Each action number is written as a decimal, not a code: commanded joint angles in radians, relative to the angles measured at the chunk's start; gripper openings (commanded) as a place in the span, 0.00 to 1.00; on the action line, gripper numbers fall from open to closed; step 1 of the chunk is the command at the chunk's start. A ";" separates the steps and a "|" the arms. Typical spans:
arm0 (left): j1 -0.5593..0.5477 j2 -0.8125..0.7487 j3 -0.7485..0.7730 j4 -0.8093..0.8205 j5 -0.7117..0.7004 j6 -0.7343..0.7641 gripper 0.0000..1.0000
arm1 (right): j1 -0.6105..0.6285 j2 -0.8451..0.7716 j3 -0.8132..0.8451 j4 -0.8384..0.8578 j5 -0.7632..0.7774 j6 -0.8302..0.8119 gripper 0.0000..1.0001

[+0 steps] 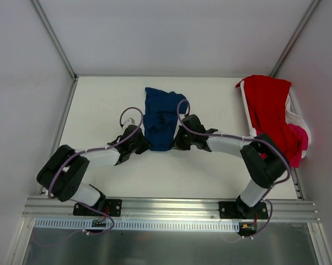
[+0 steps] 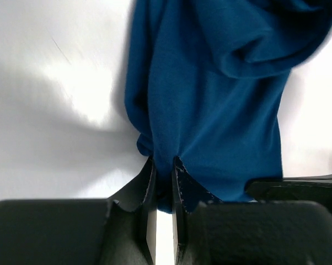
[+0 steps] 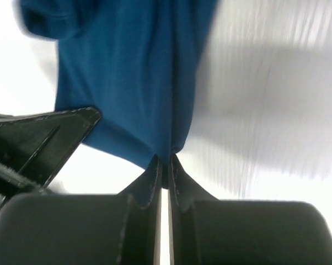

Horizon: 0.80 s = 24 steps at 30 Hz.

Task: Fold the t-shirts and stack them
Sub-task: Fold the tshirt

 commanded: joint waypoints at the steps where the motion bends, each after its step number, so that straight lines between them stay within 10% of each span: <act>1: -0.045 -0.151 -0.007 -0.191 0.008 0.053 0.00 | 0.054 -0.178 -0.032 -0.147 0.119 -0.004 0.01; 13: -0.107 -0.559 0.056 -0.477 -0.012 0.111 0.07 | 0.211 -0.434 -0.008 -0.411 0.314 0.017 0.01; 24: -0.105 -0.354 0.349 -0.509 -0.094 0.233 0.07 | 0.209 -0.385 0.187 -0.540 0.495 -0.053 0.01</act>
